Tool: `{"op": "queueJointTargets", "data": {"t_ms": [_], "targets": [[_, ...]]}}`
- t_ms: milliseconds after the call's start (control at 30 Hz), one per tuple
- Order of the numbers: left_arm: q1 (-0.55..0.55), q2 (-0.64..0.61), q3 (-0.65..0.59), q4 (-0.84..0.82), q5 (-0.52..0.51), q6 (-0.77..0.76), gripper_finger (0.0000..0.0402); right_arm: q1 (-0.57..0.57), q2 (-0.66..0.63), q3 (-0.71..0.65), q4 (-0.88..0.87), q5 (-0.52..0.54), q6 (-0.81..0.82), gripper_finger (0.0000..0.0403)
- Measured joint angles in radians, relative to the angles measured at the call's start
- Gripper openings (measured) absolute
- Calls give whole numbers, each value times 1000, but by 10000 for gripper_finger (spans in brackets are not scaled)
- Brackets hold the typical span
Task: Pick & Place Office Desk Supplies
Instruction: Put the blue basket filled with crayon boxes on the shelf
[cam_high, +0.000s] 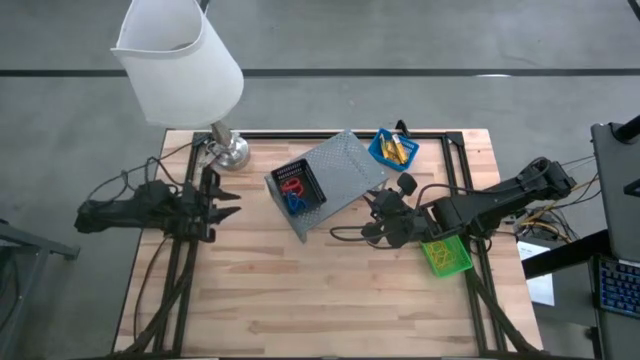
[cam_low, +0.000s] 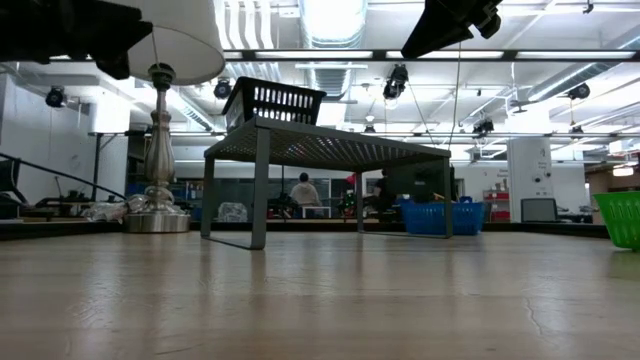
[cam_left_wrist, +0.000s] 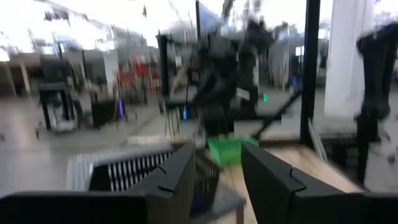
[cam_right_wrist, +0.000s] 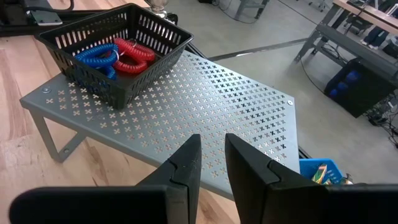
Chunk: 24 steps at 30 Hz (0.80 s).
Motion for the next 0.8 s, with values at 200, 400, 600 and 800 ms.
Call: {"op": "queueJointTargets", "data": {"t_ms": [200, 400, 600, 800], "targets": [[0, 3, 22, -59, 7, 4, 133, 0, 0, 0, 0, 0, 0, 68], [0, -1, -35, 6, 8, 58, 133, 0, 0, 0, 0, 0, 0, 68], [0, -35, -73, 0, 0, 105, 133, 0, 0, 0, 0, 0, 0, 68], [0, -40, -87, -1, -4, 137, 133, 0, 0, 0, 0, 0, 0, 68]]}}
